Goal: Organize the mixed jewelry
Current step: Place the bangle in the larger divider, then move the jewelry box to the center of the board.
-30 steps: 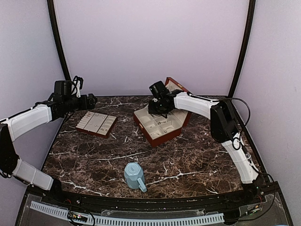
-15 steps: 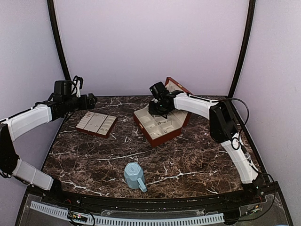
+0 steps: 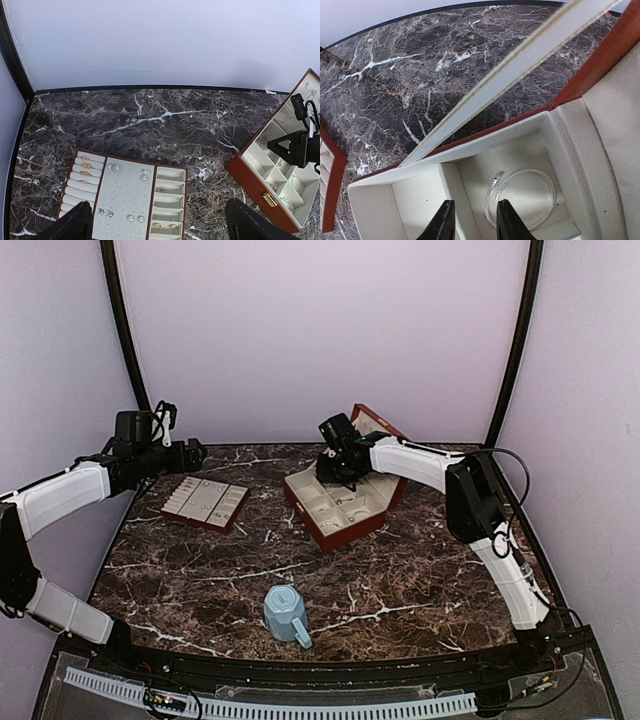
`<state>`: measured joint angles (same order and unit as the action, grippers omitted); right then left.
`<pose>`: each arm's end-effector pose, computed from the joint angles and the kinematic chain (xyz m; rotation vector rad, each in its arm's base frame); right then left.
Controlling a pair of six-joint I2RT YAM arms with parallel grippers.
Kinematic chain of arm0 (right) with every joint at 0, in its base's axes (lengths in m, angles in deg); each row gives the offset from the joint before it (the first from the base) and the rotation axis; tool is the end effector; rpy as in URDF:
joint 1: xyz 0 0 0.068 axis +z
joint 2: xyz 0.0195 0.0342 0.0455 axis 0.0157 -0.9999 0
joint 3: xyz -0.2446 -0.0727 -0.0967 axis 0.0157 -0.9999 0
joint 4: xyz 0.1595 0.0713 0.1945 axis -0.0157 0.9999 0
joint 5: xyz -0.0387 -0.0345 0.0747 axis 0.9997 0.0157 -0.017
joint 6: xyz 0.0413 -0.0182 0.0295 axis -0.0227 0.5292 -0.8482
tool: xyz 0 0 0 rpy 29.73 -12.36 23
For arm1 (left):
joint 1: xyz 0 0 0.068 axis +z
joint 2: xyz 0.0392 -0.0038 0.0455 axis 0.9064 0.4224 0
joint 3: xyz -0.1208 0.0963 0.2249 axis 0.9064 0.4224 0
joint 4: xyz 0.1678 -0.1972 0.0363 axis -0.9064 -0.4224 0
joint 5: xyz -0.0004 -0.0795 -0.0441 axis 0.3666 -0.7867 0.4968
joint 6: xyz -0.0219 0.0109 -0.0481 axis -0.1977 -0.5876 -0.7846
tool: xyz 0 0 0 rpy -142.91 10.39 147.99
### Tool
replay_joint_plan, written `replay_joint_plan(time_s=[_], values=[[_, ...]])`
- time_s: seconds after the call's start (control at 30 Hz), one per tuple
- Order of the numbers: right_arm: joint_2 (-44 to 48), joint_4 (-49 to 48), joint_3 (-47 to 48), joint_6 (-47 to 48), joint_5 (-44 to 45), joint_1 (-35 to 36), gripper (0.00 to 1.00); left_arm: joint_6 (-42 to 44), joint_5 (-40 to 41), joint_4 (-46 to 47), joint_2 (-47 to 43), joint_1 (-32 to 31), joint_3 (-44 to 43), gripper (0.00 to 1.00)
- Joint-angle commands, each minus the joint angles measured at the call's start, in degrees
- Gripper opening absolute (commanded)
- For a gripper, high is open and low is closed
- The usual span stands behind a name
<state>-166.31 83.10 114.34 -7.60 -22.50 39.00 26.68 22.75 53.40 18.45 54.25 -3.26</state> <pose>0.4363 0.3571 0.1804 -0.0586 2.4001 0.4177 0.3062 -0.0599 0.2992 0.0484 1.9641 -0.2780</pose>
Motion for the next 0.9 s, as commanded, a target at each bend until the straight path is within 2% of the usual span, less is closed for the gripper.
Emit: replay_joint_plan(time_s=[0.0,0.33,0.6,0.73,0.87], values=[[2.72,-2.46,1.79,0.96,-1.27,-0.44,0.29,-0.06,-0.44,1.15,-1.33,-0.13,0.68,0.94],[16.00,-9.86,-6.51,6.58,-5.04,2.86,0.33,-0.24,-0.99,1.15,-1.91,-0.13,0.81,0.94],[25.67,-6.74,-9.42,9.04,-1.85,6.45,0.34,-0.52,-0.51,1.15,-2.56,-0.13,0.79,0.95],[33.65,-5.97,-16.52,8.14,1.39,6.90,0.36,-0.64,0.02,1.15,-2.91,-0.13,1.00,0.95],[42.37,-3.00,-25.59,5.24,6.69,6.94,0.43,-0.78,-0.25,1.15,-3.13,-0.13,1.00,0.95]])
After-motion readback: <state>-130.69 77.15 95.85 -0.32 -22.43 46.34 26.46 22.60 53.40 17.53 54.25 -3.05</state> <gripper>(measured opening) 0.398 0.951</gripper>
